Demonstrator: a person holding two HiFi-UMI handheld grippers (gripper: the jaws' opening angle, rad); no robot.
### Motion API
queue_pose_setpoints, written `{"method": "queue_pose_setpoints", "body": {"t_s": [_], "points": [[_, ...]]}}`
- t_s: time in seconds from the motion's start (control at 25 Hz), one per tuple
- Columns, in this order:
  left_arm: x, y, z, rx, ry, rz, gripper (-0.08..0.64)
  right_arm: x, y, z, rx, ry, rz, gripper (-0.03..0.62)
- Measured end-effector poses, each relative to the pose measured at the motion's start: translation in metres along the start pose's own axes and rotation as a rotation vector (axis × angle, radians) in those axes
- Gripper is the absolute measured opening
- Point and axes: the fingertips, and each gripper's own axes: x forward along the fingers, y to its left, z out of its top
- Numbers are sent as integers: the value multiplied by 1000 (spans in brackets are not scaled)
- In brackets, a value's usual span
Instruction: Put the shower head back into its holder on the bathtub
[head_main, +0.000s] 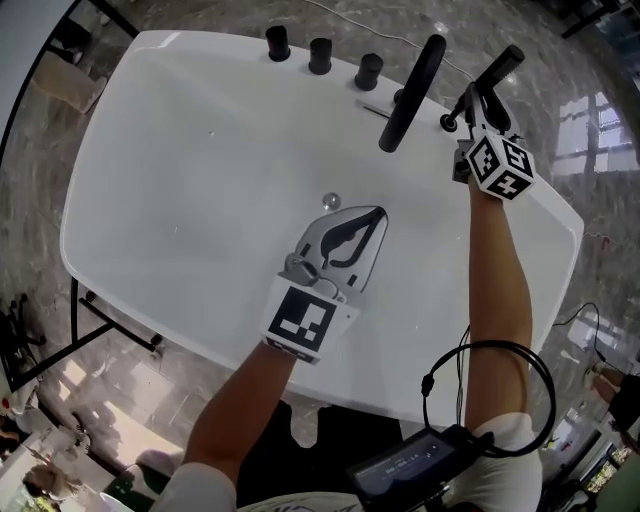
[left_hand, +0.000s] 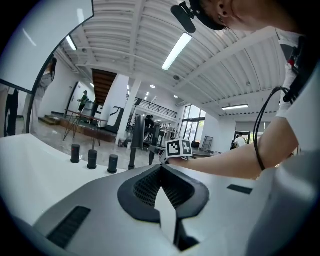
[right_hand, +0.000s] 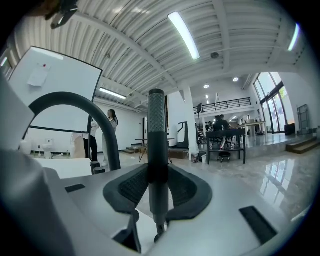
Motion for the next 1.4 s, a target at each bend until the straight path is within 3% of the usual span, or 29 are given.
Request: {"method": "queue_pose_setpoints", "body": {"t_s": [0.36,0.68,1.4], "points": [[-2,14,-24,-10,33,16,15,7,-10,-40,10,65,0,123],[-6,15,-34,-78,14,-9,15,8,-12,-62,9,92,-7,123],[-7,10,-43,-109,23,-28,15,0,-12,-76,-19,125,1,123]]}}
